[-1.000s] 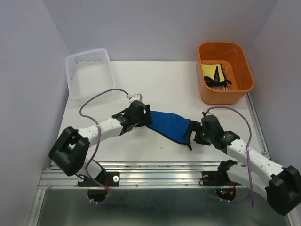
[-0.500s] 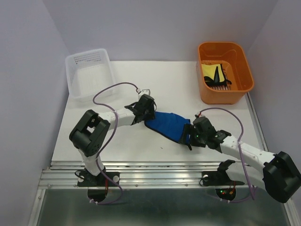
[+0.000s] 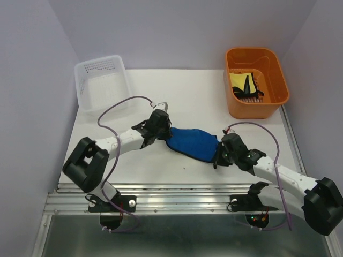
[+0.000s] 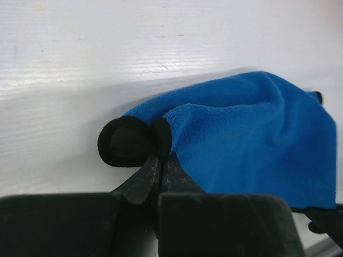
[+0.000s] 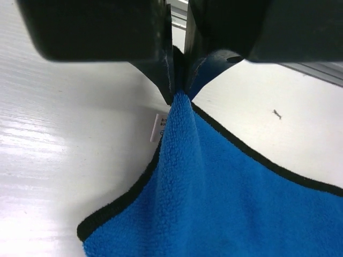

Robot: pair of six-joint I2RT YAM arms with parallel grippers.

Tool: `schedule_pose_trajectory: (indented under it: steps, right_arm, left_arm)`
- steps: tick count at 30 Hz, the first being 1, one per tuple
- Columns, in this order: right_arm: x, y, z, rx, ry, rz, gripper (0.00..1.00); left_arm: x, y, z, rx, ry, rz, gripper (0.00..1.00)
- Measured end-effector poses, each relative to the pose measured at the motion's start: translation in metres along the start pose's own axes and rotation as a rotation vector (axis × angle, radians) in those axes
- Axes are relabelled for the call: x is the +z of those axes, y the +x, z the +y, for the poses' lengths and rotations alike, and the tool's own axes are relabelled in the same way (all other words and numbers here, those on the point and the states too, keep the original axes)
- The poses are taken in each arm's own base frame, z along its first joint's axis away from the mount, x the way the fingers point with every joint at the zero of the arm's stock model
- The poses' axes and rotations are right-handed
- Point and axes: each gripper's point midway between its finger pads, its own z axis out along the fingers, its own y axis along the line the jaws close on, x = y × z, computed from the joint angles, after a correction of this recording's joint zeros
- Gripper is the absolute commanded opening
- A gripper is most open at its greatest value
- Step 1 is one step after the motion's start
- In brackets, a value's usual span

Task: Fold and stack the towels
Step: Flatten out the crumpled towel

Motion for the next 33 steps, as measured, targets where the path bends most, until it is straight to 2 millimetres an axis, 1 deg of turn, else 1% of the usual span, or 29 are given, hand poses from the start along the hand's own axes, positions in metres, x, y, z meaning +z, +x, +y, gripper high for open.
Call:
schedule_pose_trajectory:
  steps: [2, 4, 5, 6, 9, 10, 12, 13, 14, 15, 16, 18, 19, 20, 21, 22, 23, 24, 25, 27, 28, 29, 30, 31, 32, 33]
  right_arm:
    - [-0.009, -0.006, 0.005, -0.018, -0.028, -0.027, 0.12]
    - [-0.021, -0.015, 0.014, -0.043, -0.067, -0.057, 0.12]
    - [-0.027, -0.020, 0.020, -0.055, -0.094, -0.073, 0.12]
    - [-0.041, -0.031, 0.032, -0.078, -0.143, -0.111, 0.12]
    - [-0.069, -0.058, 0.056, -0.102, -0.226, -0.201, 0.12]
    - [-0.086, -0.074, 0.069, -0.109, -0.266, -0.256, 0.11]
    - [-0.107, -0.097, 0.084, -0.116, -0.305, -0.330, 0.11]
    - [-0.114, -0.108, 0.090, -0.116, -0.308, -0.360, 0.09]
    - [-0.120, -0.117, 0.094, -0.117, -0.309, -0.385, 0.09]
    - [-0.125, -0.129, 0.099, -0.118, -0.303, -0.409, 0.08]
    - [-0.127, -0.138, 0.104, -0.119, -0.297, -0.426, 0.08]
    - [-0.128, -0.164, 0.114, -0.125, -0.253, -0.456, 0.08]
    - [-0.127, -0.177, 0.121, -0.127, -0.239, -0.467, 0.08]
    - [-0.124, -0.190, 0.129, -0.133, -0.224, -0.477, 0.08]
    - [-0.121, -0.198, 0.132, -0.139, -0.213, -0.482, 0.08]
    - [-0.118, -0.208, 0.138, -0.148, -0.199, -0.489, 0.08]
    - [-0.117, -0.212, 0.141, -0.157, -0.195, -0.491, 0.07]
    - [-0.117, -0.214, 0.142, -0.163, -0.194, -0.492, 0.08]
    - [-0.118, -0.215, 0.142, -0.171, -0.195, -0.495, 0.08]
    - [-0.123, -0.213, 0.141, -0.178, -0.201, -0.503, 0.09]
    - [-0.128, -0.211, 0.140, -0.184, -0.213, -0.512, 0.09]
    - [-0.130, -0.210, 0.140, -0.184, -0.219, -0.516, 0.10]
    - [-0.132, -0.204, 0.138, -0.185, -0.242, -0.522, 0.11]
    - [-0.131, -0.192, 0.132, -0.184, -0.258, -0.518, 0.12]
    - [-0.125, -0.177, 0.124, -0.181, -0.265, -0.491, 0.13]
    - [-0.116, -0.156, 0.114, -0.169, -0.277, -0.451, 0.15]
  left_arm:
    - [-0.024, -0.006, -0.008, -0.019, 0.059, -0.030, 0.00]
    - [-0.043, -0.014, -0.018, -0.031, 0.118, -0.059, 0.00]
    - [-0.061, -0.019, -0.025, -0.040, 0.168, -0.087, 0.00]
    - [-0.072, -0.024, -0.030, -0.044, 0.204, -0.105, 0.00]
    - [-0.111, -0.043, -0.048, -0.052, 0.308, -0.189, 0.00]
    - [-0.130, -0.056, -0.056, -0.057, 0.355, -0.244, 0.00]
    - [-0.153, -0.076, -0.066, -0.064, 0.402, -0.313, 0.00]
    - [-0.158, -0.083, -0.069, -0.067, 0.408, -0.329, 0.00]
    - [-0.163, -0.096, -0.074, -0.070, 0.404, -0.355, 0.00]
    - [-0.165, -0.103, -0.077, -0.071, 0.402, -0.367, 0.00]
    - [-0.165, -0.116, -0.080, -0.071, 0.385, -0.376, 0.00]
    - [-0.160, -0.131, -0.083, -0.067, 0.351, -0.379, 0.00]
    - [-0.155, -0.148, -0.087, -0.066, 0.327, -0.390, 0.00]
    - [-0.152, -0.160, -0.087, -0.065, 0.311, -0.395, 0.00]
    - [-0.150, -0.174, -0.087, -0.064, 0.293, -0.401, 0.00]
    - [-0.147, -0.183, -0.084, -0.069, 0.274, -0.406, 0.00]
    - [-0.145, -0.197, -0.078, -0.076, 0.254, -0.420, 0.00]
    - [-0.145, -0.203, -0.076, -0.080, 0.244, -0.426, 0.00]
    - [-0.144, -0.207, -0.068, -0.090, 0.224, -0.435, 0.00]
    - [-0.145, -0.207, -0.058, -0.097, 0.204, -0.436, 0.00]
    - [-0.144, -0.204, -0.056, -0.098, 0.204, -0.439, 0.02]
    - [-0.143, -0.196, -0.052, -0.104, 0.201, -0.431, 0.04]
    - [-0.141, -0.179, -0.043, -0.112, 0.195, -0.413, 0.05]
    - [-0.137, -0.163, -0.034, -0.122, 0.185, -0.394, 0.05]
    - [-0.131, -0.143, -0.023, -0.137, 0.166, -0.360, 0.05]
    - [-0.122, -0.117, -0.010, -0.157, 0.143, -0.313, 0.07]
